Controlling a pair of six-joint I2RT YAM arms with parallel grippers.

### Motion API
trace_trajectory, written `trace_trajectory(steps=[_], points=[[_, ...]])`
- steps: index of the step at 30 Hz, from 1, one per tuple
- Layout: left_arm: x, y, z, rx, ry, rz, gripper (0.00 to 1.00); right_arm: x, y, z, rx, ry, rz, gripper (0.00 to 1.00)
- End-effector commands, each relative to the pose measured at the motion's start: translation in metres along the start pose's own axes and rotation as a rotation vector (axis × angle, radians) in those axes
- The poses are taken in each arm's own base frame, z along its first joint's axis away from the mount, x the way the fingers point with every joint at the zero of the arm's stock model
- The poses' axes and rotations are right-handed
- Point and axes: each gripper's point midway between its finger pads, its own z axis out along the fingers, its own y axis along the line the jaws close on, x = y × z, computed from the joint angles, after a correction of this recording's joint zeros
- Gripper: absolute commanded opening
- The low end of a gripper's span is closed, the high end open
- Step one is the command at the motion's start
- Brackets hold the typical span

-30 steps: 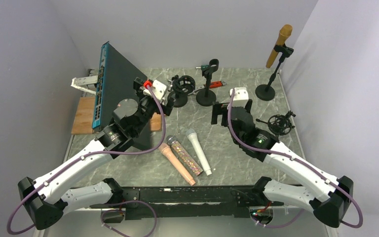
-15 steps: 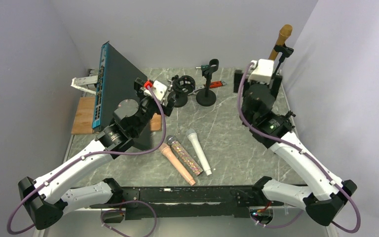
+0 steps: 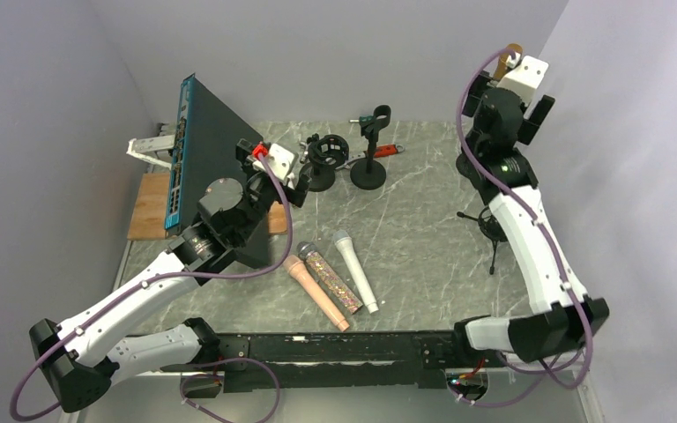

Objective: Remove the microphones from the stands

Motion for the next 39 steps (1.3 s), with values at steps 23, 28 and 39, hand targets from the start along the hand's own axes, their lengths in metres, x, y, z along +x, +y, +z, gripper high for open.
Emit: trace_trajectory(steps=[23,28,39], points=[[-0.017,0.005,-0.003,-0.008,-0.065,-0.054,0.99,0.116,0.091,0.140,0.322,0.234,0.077,1.00],[-0.017,0.008,-0.003,-0.013,-0.066,-0.065,0.99,0.142,0.095,0.147,0.388,0.193,0.029,1.00],[-0.017,0.009,-0.004,-0.019,-0.071,-0.067,0.99,0.179,0.093,0.168,0.477,0.124,-0.132,0.98]])
